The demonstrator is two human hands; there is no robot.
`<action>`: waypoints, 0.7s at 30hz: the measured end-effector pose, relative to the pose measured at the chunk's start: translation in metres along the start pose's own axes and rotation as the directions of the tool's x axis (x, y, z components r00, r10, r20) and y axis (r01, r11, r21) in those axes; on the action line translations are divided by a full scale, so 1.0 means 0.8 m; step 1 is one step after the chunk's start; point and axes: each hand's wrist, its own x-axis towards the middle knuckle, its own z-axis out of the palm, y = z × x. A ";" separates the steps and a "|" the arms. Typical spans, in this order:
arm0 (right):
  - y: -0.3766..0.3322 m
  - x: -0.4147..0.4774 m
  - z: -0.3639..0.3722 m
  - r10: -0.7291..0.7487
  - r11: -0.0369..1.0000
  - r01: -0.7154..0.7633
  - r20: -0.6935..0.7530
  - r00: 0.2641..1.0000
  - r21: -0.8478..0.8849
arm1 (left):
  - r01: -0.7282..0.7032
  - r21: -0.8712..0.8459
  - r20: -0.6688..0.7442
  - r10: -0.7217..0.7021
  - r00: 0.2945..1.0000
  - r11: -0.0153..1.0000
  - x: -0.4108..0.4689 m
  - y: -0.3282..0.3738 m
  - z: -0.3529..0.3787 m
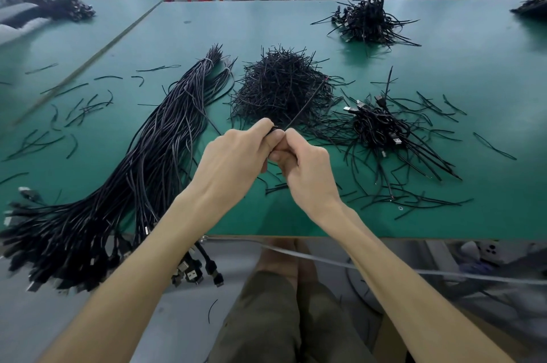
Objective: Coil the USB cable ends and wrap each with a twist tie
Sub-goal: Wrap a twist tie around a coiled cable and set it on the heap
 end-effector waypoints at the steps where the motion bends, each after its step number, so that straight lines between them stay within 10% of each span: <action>1: 0.000 -0.001 0.000 -0.011 1.000 0.011 0.007 1.000 -0.018 | 0.017 -0.014 0.002 -0.017 1.000 1.000 0.001 0.000 0.001; 8: -0.010 -0.004 -0.006 -0.206 0.942 0.215 0.062 0.977 -0.257 | 0.247 -0.185 0.110 -0.229 0.967 0.951 0.010 -0.009 0.004; 14: -0.015 0.003 -0.017 -0.482 0.674 0.472 0.146 0.864 -0.568 | 0.370 -0.178 0.234 -0.326 0.916 0.912 0.023 -0.012 0.006; 21: -0.012 -0.003 -0.019 -0.325 0.828 0.336 0.103 0.940 -0.448 | 0.322 -0.329 0.150 -0.288 0.946 0.888 0.016 -0.010 0.010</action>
